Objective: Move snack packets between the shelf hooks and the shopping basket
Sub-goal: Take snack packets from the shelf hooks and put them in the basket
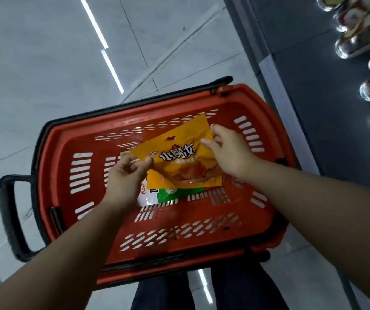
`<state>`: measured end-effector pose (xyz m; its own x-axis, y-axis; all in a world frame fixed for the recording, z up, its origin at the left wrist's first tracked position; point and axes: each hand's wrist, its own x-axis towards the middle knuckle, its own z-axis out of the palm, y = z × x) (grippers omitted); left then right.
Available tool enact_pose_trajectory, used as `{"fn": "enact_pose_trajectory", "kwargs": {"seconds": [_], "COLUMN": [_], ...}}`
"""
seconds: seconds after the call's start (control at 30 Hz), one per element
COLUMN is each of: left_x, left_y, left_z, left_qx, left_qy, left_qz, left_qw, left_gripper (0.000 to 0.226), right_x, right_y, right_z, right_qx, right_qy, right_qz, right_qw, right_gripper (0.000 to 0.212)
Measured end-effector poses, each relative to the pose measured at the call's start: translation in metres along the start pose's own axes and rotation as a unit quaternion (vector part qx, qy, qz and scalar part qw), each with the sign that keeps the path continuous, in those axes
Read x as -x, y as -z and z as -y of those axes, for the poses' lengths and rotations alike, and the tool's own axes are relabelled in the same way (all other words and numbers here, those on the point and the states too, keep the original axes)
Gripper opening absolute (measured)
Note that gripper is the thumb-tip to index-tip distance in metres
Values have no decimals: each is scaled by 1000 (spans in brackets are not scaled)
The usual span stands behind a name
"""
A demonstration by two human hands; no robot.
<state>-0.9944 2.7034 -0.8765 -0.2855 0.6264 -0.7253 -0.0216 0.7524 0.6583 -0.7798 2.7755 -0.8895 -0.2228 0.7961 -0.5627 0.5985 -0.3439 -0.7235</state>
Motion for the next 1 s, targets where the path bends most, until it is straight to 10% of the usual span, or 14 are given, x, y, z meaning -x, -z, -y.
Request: {"fn": "enact_pose_trajectory", "kwargs": {"seconds": [0.5, 0.63, 0.77, 1.0], "left_x": [191, 264, 345, 495], "left_y": [7, 10, 9, 0], "left_z": [-292, -367, -433, -536], "left_qx": [-74, -82, -80, -51], "left_qy": [-314, -388, -461, -561], "left_qz": [83, 102, 132, 204], "left_qw": [943, 912, 874, 801], "left_gripper": [6, 12, 5, 4], "right_x": [180, 252, 336, 476], "right_y": [153, 205, 256, 340], "right_z": [184, 247, 313, 399], "right_qx": [-196, -192, -164, -106], "right_qy": [51, 112, 144, 187], "right_qz": [-268, -302, -379, -516], "right_qw": [942, 927, 899, 829], "right_gripper": [36, 71, 37, 39]}}
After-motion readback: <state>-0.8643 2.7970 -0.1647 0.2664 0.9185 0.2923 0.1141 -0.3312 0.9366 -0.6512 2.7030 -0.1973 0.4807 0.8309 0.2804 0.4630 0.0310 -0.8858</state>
